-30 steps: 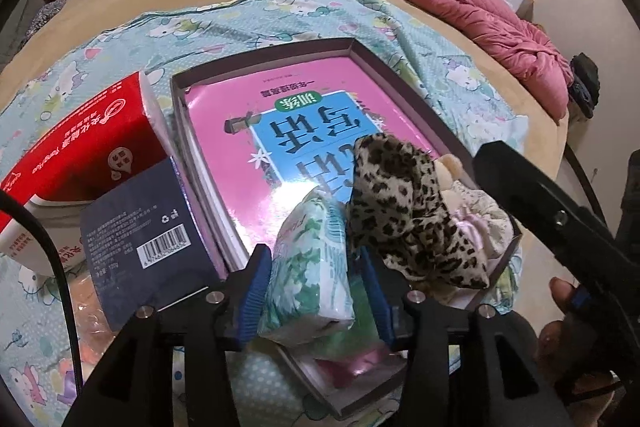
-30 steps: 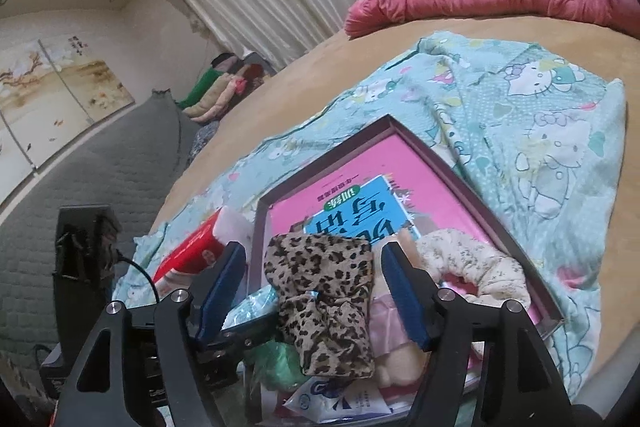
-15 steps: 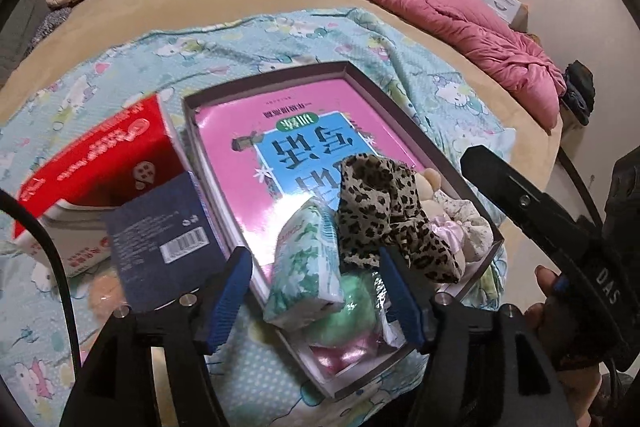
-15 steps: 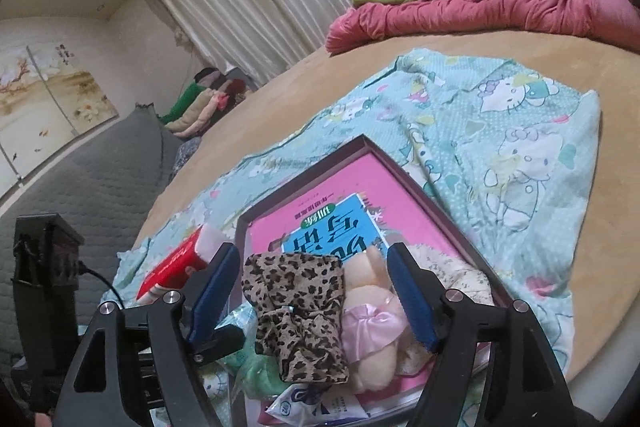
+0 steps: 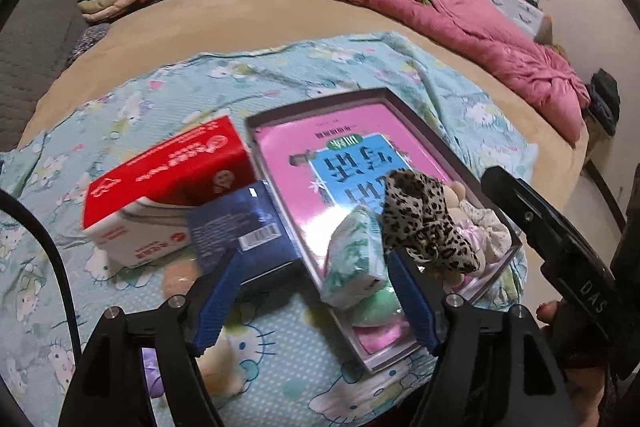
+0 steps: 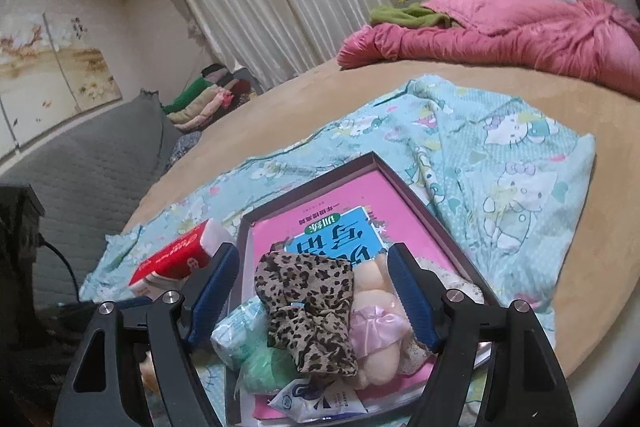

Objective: Organize soft objects
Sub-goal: 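Move both open tools back toward the purple-dressed teddy bear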

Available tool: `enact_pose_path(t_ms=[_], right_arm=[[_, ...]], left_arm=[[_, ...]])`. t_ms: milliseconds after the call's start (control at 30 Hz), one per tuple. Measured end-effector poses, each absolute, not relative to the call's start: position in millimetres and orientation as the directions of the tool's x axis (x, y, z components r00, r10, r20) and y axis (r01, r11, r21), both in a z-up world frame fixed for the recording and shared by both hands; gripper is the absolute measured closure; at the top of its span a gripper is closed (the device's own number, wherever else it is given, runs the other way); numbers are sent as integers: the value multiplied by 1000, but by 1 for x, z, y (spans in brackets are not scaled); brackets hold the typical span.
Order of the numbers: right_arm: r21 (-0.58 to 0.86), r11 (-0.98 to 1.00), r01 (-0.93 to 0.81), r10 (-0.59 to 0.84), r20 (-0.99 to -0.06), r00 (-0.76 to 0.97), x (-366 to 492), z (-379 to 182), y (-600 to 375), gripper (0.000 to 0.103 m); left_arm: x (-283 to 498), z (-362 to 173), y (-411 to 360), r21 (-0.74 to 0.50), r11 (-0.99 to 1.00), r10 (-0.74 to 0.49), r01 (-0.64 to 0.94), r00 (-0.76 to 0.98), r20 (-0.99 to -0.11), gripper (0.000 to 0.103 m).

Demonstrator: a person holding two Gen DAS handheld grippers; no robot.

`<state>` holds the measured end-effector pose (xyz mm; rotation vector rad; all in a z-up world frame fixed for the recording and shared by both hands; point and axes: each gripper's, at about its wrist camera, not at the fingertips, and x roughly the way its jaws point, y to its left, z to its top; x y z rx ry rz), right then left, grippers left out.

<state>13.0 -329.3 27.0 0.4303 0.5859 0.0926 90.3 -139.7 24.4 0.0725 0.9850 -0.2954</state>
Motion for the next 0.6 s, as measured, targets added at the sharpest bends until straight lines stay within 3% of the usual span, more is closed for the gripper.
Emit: enact_pose_path(t_ms=[600], right_arm=[[348,937,-14,182,-456,871,-16,86,-283,24]], left_arm=[[59,65,-76,-77,975,-191,209,604,-774,20]])
